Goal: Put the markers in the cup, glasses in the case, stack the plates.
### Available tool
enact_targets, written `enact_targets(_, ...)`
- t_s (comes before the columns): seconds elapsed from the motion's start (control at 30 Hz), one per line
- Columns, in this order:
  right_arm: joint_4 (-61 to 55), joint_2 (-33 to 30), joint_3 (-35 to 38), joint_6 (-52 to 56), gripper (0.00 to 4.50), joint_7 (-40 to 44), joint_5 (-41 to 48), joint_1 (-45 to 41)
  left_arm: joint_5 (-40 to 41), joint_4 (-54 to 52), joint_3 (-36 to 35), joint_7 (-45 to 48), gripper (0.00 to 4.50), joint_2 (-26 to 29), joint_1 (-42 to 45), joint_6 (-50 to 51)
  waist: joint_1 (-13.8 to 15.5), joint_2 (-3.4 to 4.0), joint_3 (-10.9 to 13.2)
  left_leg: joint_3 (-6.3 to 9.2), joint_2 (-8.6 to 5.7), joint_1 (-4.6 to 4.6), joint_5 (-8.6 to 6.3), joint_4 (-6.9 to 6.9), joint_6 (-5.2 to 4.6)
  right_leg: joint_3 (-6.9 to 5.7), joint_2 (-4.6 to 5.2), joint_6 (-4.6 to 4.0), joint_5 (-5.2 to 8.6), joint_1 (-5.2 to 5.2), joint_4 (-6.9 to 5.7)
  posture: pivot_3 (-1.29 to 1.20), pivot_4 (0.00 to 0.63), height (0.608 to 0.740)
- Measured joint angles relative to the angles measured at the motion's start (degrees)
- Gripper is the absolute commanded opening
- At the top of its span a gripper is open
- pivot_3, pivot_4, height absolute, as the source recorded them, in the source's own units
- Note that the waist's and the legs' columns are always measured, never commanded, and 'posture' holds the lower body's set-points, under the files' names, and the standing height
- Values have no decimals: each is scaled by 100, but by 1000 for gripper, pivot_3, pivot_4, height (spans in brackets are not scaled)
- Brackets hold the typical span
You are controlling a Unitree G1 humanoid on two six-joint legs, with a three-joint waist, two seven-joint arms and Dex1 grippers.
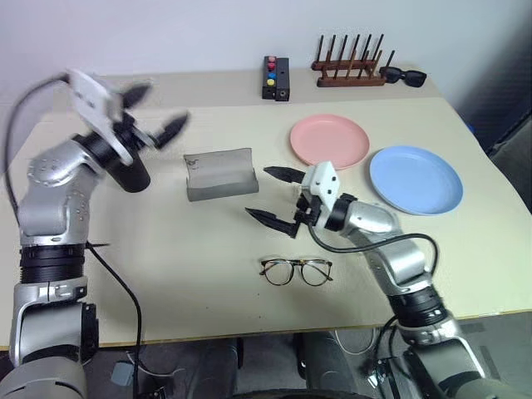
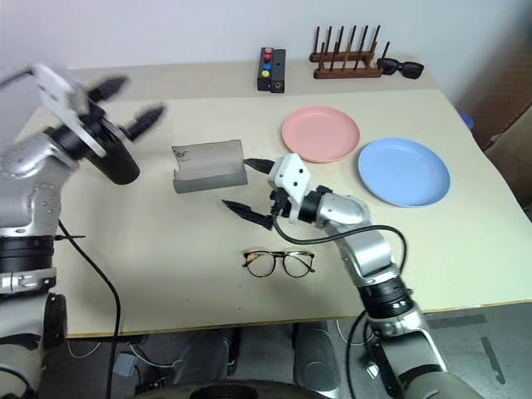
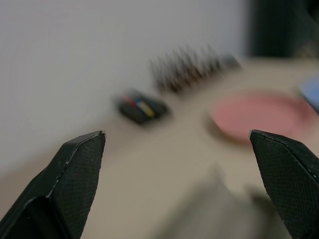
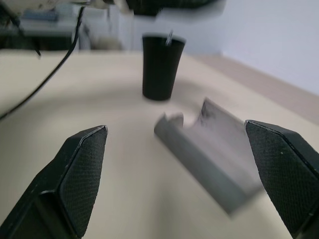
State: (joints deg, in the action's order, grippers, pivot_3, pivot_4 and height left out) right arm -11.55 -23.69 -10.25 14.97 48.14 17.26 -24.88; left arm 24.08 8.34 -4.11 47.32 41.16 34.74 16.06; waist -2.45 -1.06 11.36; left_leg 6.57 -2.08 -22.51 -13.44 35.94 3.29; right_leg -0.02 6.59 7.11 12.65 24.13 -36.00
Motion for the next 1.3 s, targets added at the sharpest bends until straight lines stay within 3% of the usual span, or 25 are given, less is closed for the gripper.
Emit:
enact_targets(0.27, -722, -947, 228, 732, 4500, 236, 151, 649, -1090, 678, 1440, 1146, 4461, 244, -10, 232, 11, 0, 1, -1, 2, -5, 0, 0, -1, 0, -1, -2, 3, 3, 3, 0, 150, 739)
enact_targets(0.53, -1224, -1126, 474, 1033, 4500, 33, 243, 1094, -1829, 1701, 1799, 1465, 4461, -107, 499, -345, 82, -2, 1, -3, 1, -9, 0, 9, -1, 0, 1, 1, 3, 1, 7, 0, 150, 739)
enact_targets(0.57, -1259, -1126, 487, 1048, 4500, 3, 244, 1123, -1859, 1801, 1803, 1480, 3934, -163, 537, -401, 82, -2, 1, -4, 2, -10, 0, 10, -1, 0, 1, 1, 3, 1, 8, 0, 150, 739)
enact_targets(0.6, -1289, -1126, 497, 1056, 4500, -16, 243, 1146, -1867, 1860, 1802, 1491, 3731, -198, 559, -429, 84, -2, 1, -4, 2, -10, 0, 10, -1, 0, 1, 1, 3, 1, 7, 0, 150, 739)
enact_targets(0.8, -1344, -1126, 514, 1058, 4500, -130, 242, 1248, -1992, 2006, 1795, 1615, 780, -320, 606, -629, 141, -2, 1, -4, 2, -11, 0, 11, -1, 0, 1, 1, 3, 1, 8, 0, 150, 739)
enact_targets(0.97, -1344, -1126, 514, 1054, 4500, -154, 239, 1243, -1926, 1646, 1733, 1891, 780, -312, 383, -636, 155, -2, 1, -4, 2, -13, 0, 10, -1, 0, 2, 1, 3, 1, 12, 0, 150, 739)
enact_targets(1.3, -1334, -1134, 529, 1018, 4500, -104, 237, 1173, -1246, -472, 1649, 2645, 780, 53, -526, 72, 164, -2, 1, -2, 2, -17, -1, 13, -1, 0, 3, -10, 9, 2, 13, 0, 150, 739)
